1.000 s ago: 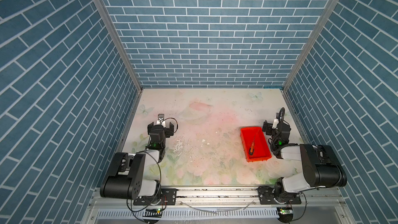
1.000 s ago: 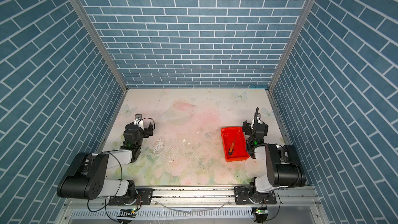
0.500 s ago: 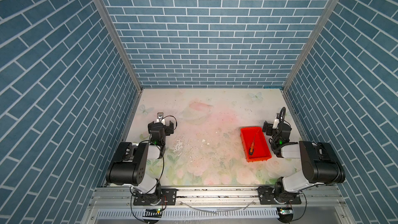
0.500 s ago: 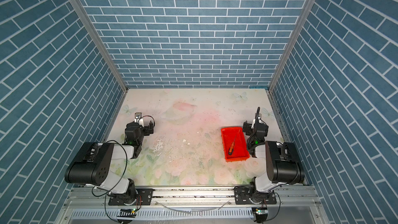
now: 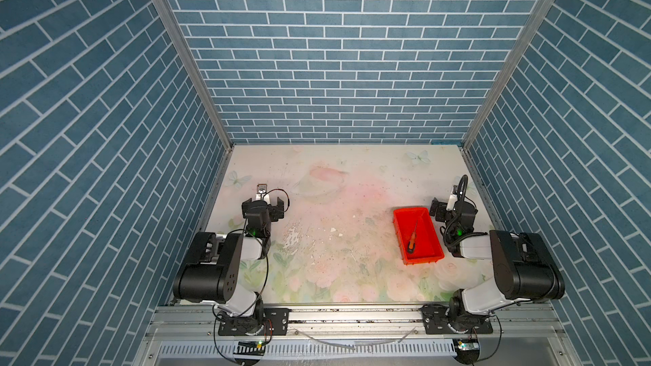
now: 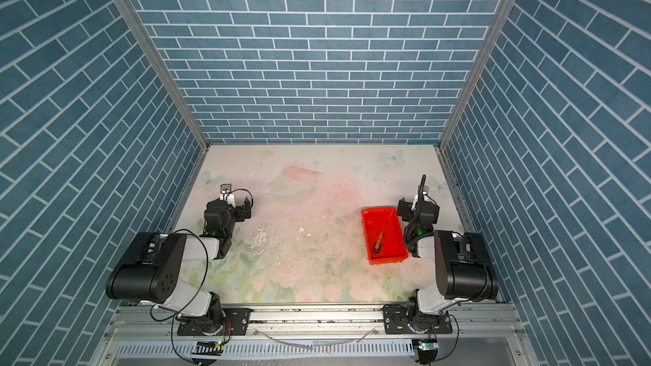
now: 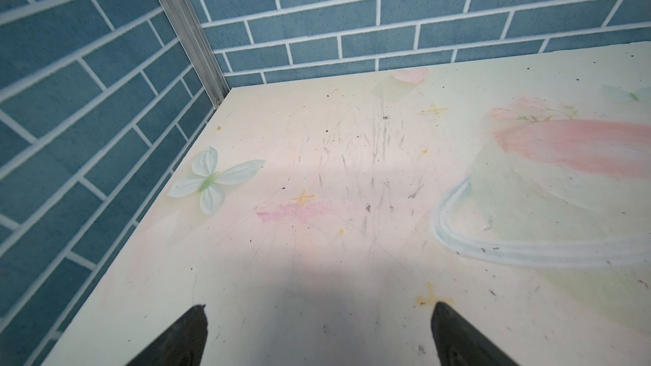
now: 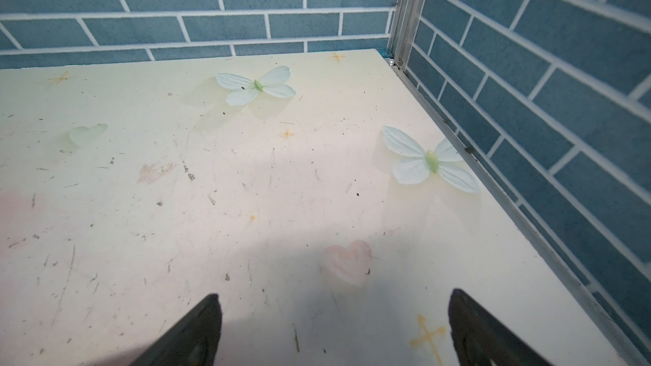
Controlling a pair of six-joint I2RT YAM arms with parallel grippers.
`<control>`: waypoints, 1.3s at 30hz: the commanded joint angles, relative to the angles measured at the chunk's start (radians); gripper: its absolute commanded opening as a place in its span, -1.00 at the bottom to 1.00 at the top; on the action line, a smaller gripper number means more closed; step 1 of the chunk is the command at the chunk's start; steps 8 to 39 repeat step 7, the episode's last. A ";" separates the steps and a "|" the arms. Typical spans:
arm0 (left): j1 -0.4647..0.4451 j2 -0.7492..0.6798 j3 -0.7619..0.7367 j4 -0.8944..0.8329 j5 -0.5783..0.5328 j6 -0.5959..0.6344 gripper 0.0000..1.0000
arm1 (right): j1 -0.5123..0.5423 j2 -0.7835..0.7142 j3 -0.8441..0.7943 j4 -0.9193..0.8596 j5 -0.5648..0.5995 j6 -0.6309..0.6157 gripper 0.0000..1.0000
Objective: Put the screwdriver in the bin
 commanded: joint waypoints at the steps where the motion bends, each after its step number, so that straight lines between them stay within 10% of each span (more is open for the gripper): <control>1: 0.005 0.002 0.015 0.013 -0.004 -0.004 0.99 | -0.003 0.009 0.036 -0.014 -0.003 0.009 0.98; 39: 0.005 0.002 0.014 0.017 -0.004 -0.004 0.99 | -0.002 0.008 0.032 -0.010 -0.002 0.007 0.98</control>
